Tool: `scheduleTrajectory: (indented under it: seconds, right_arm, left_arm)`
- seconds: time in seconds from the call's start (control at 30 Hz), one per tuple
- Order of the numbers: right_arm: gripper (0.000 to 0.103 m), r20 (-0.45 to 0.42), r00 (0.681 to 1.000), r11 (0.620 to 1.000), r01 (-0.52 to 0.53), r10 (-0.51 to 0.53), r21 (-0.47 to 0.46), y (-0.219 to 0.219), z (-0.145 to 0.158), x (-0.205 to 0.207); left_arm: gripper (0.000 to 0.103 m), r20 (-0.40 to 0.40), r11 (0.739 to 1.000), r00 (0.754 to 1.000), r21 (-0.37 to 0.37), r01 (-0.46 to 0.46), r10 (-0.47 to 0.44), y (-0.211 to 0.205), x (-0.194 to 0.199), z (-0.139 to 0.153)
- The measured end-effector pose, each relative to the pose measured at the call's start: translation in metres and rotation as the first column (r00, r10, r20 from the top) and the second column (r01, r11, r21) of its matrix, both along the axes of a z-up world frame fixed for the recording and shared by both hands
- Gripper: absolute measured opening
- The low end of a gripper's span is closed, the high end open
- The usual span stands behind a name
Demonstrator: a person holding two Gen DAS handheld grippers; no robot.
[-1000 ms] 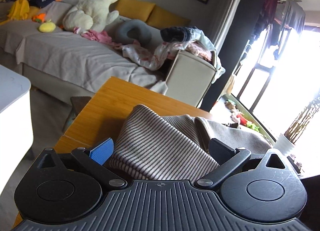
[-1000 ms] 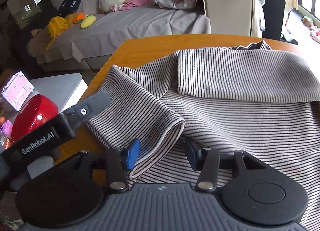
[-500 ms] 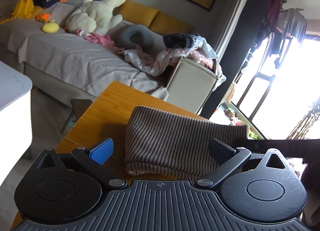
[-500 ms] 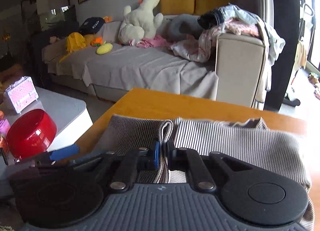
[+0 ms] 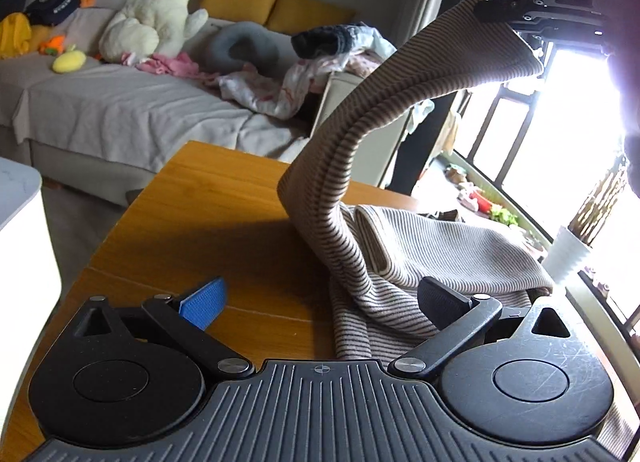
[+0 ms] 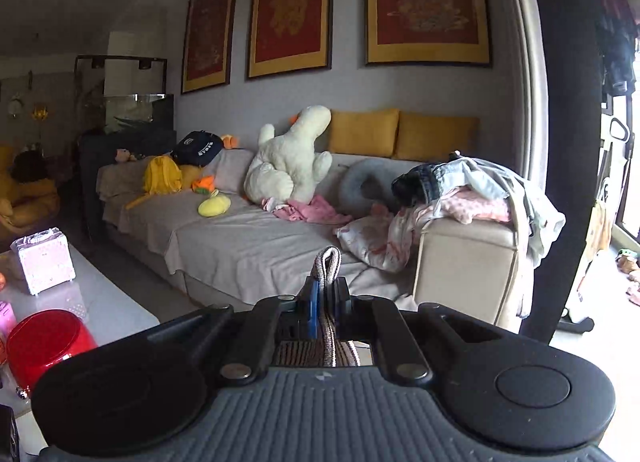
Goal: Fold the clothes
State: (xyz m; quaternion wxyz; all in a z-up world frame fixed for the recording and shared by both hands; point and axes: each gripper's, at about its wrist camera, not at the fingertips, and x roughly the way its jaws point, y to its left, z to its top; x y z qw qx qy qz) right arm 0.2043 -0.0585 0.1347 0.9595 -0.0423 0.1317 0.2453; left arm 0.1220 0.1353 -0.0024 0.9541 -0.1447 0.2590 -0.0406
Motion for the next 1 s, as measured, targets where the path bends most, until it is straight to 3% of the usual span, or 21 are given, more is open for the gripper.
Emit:
scheduleTrajectory:
  seconds: [0.17,0.3,0.47,0.67,0.73,0.87,1.0]
  right_arm:
    - [0.007,-0.013,0.997,0.997,0.079,-0.079,-0.005,-0.051,-0.007,0.007]
    - [0.007,-0.084,0.979,0.983,0.185,-0.184,0.004,-0.106,-0.037,0.015]
    - [0.007,-0.248,0.927,0.956,0.294,-0.281,0.018,-0.164,-0.099,0.031]
    - [0.011,-0.404,0.862,0.945,0.327,-0.306,-0.016,-0.183,-0.181,0.045]
    - [0.018,-0.413,0.853,0.939,0.343,-0.32,-0.02,-0.187,-0.19,0.044]
    - [0.032,-0.349,0.869,0.933,0.356,-0.35,-0.05,-0.189,-0.183,0.028]
    - [0.065,-0.278,0.894,0.929,0.369,-0.352,0.012,-0.189,-0.163,0.012]
  left_arm:
    - [0.103,-0.022,1.0,0.999,0.017,0.024,-0.024,-0.016,0.008,-0.001]
    - [0.103,-0.031,0.997,0.997,0.035,0.075,-0.074,-0.033,0.014,0.0]
    - [0.103,-0.029,0.988,0.991,0.071,0.134,-0.132,-0.054,0.023,0.005]
    - [0.103,-0.025,0.975,0.982,0.117,0.191,-0.19,-0.081,0.048,0.016]
    - [0.103,-0.035,0.971,0.979,0.125,0.202,-0.199,-0.088,0.059,0.017]
    - [0.103,-0.069,0.969,0.977,0.128,0.211,-0.203,-0.097,0.075,0.016]
    - [0.103,-0.078,0.967,0.975,0.136,0.217,-0.208,-0.101,0.085,0.015]
